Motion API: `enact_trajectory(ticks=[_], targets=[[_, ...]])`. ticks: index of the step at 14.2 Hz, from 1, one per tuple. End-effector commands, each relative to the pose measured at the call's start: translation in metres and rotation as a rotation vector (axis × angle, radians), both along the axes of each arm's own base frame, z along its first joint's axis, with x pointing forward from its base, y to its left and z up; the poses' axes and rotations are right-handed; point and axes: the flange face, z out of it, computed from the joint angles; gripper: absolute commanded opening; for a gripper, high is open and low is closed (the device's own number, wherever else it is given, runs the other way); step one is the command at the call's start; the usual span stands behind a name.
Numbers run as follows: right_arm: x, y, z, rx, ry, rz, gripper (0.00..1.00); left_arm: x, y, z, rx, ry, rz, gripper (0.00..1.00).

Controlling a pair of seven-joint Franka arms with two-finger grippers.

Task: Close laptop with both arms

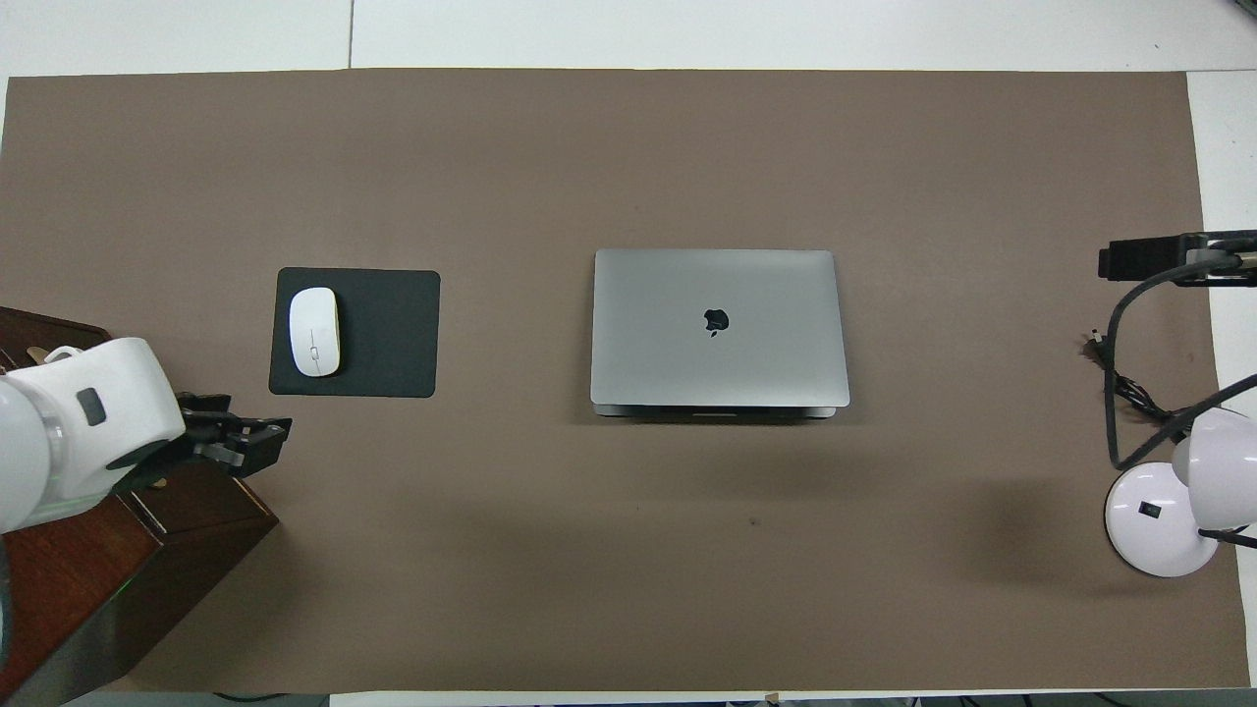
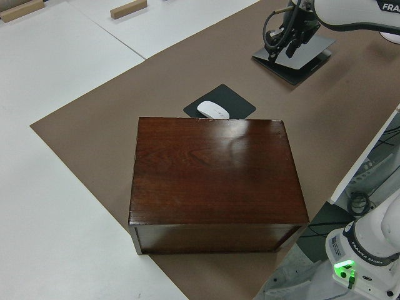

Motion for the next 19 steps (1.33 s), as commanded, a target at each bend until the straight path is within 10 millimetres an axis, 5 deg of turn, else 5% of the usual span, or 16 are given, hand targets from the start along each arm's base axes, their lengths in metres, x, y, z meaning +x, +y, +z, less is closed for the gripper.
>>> enact_trajectory(ticks=[1,6,12,19], targets=[[0.015,-0.020,0.011,-0.019,0.017,0.014,1.00,0.011,0.035,0.016,0.005,-0.012,0.076,1.00],[0.023,-0.031,0.013,-0.039,0.042,0.004,1.00,0.041,0.079,0.051,0.005,-0.052,0.169,1.00],[0.021,-0.040,0.010,-0.059,0.069,0.028,1.00,0.088,0.082,0.100,0.060,0.030,0.181,1.00],[0.020,-0.040,0.007,-0.052,0.076,0.026,1.00,0.087,0.075,0.081,0.072,0.140,0.365,1.00]])
